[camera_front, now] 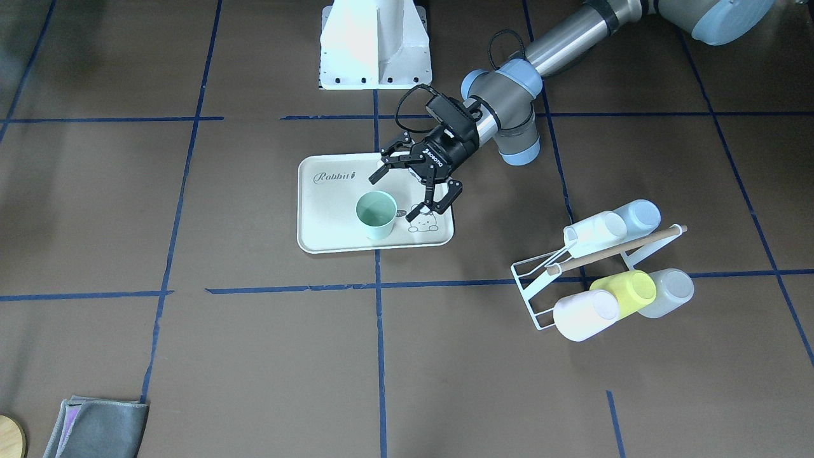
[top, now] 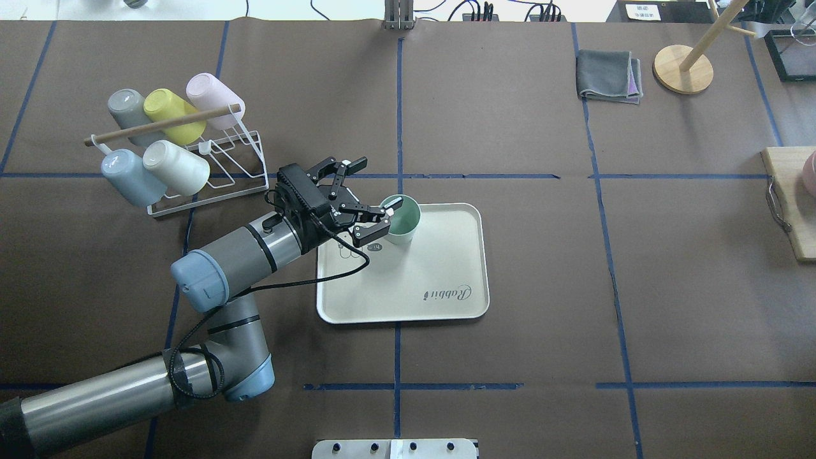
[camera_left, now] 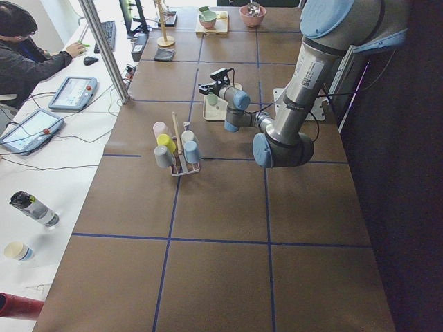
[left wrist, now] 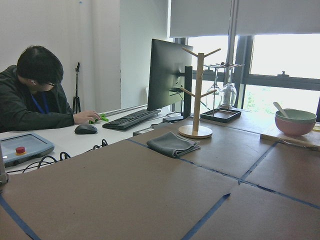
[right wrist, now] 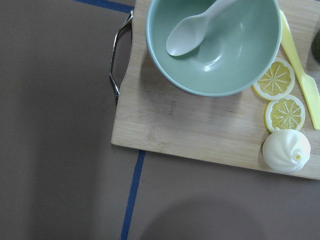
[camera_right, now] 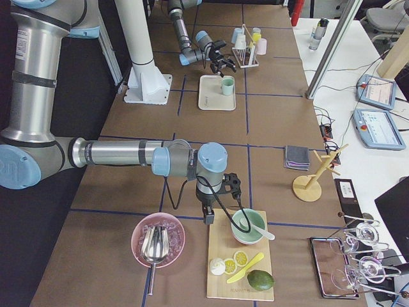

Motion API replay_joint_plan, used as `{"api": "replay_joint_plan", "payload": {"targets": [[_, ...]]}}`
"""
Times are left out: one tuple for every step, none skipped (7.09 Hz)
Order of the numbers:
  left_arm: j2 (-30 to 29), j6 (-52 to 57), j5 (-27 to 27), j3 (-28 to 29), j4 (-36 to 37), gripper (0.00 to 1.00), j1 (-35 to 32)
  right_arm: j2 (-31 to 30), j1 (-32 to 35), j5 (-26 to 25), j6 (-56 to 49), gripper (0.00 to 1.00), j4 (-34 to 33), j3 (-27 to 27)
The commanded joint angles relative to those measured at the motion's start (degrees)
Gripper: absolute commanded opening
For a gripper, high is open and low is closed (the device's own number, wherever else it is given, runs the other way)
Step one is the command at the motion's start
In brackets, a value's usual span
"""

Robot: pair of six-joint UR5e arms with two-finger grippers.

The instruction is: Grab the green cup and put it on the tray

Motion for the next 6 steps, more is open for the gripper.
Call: {"api": "replay_joint_plan", "payload": {"targets": [[0.92, -0.07, -4.46, -5.11, 11.79, 0.99, -2.77, 0.06, -0.02, -0.09, 0.39, 1.0, 0.89, -0.16], [1.44, -0.07, -7.63, -11.94, 22.67, 0.99, -4.43, 0.06, -0.02, -0.09, 0.39, 1.0, 0.9, -0.25], [3.27, -0.07, -7.92, -20.88, 34.43, 0.99, -4.71, 0.06, -0.02, 0.0, 0.39, 1.0, 0.9, -0.25], [3.9, -0.07, -9.32, -26.98, 46.04, 0.99, -5.41, 0.06, -0.02, 0.0, 0.39, 1.0, 0.9, -0.25], [3.82, 0.02, -12.99, -32.26, 58.25, 0.99, -7.5, 0.06, -0.02, -0.09, 0.39, 1.0, 0.9, -0.25], [3.82, 0.98, -19.37, -35.97, 68.9, 0.98, -11.35, 0.06, -0.02, -0.09, 0.39, 1.0, 0.9, -0.25]]}}
